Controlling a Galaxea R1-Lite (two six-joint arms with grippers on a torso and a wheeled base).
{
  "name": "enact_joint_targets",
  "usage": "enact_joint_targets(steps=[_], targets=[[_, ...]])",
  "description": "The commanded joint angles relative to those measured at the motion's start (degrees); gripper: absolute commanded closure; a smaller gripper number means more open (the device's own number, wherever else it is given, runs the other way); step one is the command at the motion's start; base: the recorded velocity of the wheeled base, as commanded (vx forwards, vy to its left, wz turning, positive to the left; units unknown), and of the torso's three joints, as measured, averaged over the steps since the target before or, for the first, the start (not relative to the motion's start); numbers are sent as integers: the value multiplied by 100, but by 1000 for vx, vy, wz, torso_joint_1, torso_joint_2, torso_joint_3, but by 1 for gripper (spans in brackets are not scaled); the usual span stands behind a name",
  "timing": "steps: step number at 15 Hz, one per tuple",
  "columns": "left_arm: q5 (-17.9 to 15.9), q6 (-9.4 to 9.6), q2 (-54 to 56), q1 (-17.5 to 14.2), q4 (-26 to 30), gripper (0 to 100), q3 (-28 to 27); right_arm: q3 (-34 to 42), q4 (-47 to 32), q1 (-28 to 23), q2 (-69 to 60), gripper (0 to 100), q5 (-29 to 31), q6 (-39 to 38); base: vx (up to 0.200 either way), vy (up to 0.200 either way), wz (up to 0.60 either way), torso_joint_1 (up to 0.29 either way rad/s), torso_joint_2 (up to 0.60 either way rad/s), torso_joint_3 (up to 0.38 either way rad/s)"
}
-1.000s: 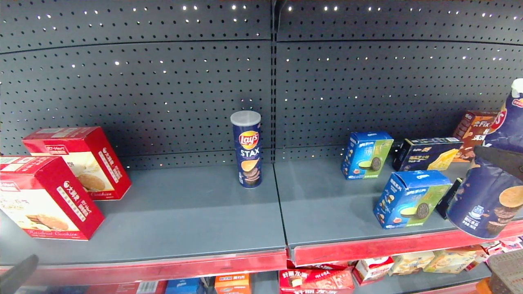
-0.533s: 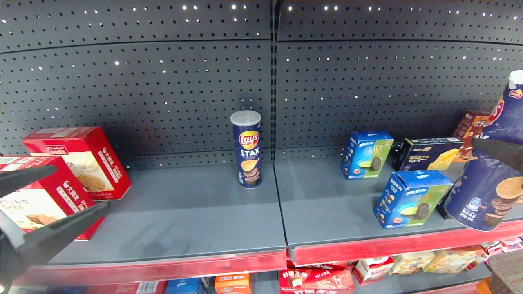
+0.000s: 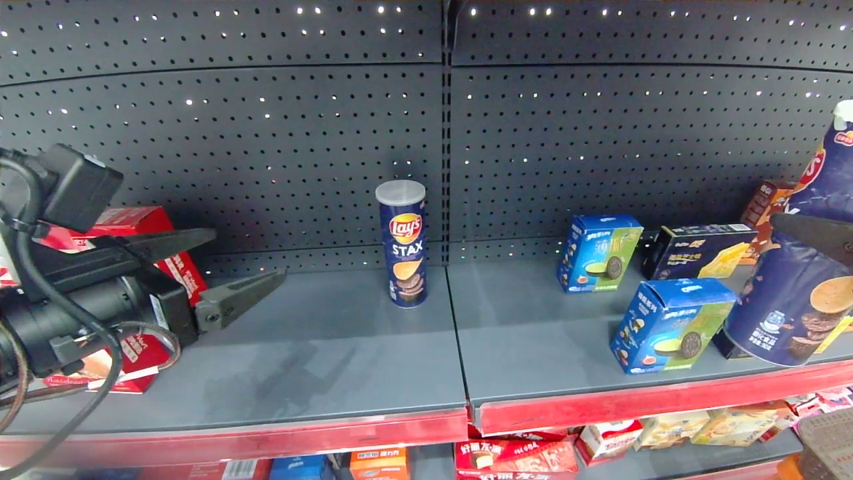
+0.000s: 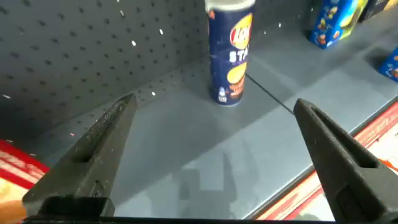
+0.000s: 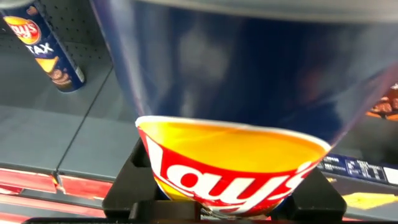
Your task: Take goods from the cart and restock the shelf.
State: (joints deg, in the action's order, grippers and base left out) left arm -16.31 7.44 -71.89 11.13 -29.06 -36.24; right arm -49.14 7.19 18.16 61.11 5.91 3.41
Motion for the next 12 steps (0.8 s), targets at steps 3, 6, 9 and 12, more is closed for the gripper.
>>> enact_joint_targets(steps=[3, 6, 9, 12], targets=[[-724, -111, -871, -14, -1014, 0, 214, -298, 1, 100, 279, 100, 6, 10, 0, 0, 0, 0, 0, 0], [-1225, -682, -1609, 82, -1849, 0, 197, -359, 1, 126, 296, 100, 15, 10, 0, 0, 0, 0, 0, 0], [-1348, -1139, -2374, 82, -2648, 0, -217, -368, 10, 135, 287, 100, 6, 10, 0, 0, 0, 0, 0, 0], [-1665, -1174, -2866, 74, -2798, 0, -612, -403, 10, 135, 287, 100, 6, 10, 0, 0, 0, 0, 0, 0]])
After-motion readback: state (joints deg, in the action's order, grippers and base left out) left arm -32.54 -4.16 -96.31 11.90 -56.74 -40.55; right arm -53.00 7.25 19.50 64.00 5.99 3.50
